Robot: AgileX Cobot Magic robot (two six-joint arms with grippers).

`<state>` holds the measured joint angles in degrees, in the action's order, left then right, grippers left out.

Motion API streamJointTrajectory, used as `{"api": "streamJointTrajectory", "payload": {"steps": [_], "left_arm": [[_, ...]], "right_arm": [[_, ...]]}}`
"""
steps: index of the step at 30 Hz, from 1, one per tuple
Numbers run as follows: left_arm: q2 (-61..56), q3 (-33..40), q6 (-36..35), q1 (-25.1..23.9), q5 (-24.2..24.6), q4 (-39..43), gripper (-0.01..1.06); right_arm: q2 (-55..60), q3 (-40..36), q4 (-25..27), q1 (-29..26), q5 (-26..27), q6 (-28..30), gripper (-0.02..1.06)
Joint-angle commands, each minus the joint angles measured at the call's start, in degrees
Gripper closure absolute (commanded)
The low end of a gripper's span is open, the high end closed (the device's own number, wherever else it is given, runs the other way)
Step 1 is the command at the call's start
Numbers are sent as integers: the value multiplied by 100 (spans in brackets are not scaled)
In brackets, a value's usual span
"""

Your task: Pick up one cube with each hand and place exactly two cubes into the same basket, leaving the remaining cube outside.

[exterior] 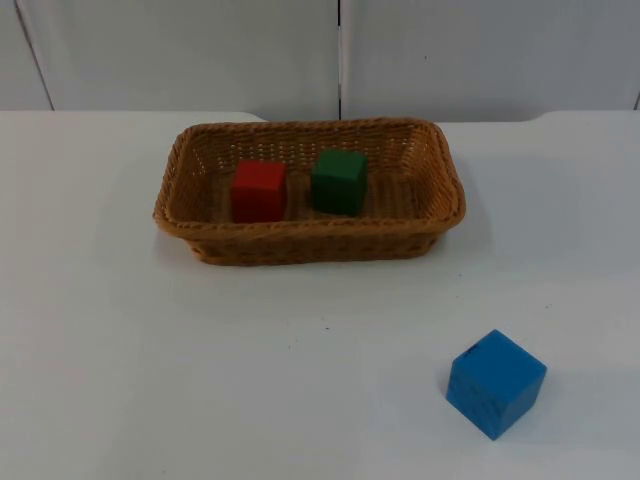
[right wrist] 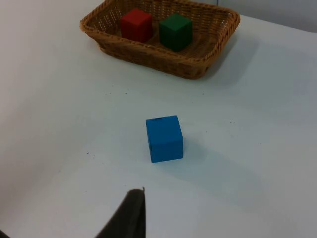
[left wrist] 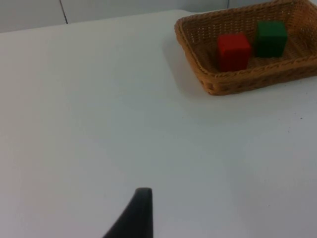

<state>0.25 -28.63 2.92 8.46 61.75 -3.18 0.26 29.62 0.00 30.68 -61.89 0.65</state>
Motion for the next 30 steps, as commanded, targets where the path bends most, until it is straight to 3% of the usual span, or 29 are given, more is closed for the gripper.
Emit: {"api": "streamJointTrajectory", "payload": {"steps": [1, 30], "left_arm": [[-25, 24, -18, 12, -20, -40, 0], [-25, 24, -18, 12, -20, -40, 0]], "right_arm": [[-26, -8, 0, -7, 1, -18, -1], [-26, -8, 35, -7, 13, -31, -1]]}}
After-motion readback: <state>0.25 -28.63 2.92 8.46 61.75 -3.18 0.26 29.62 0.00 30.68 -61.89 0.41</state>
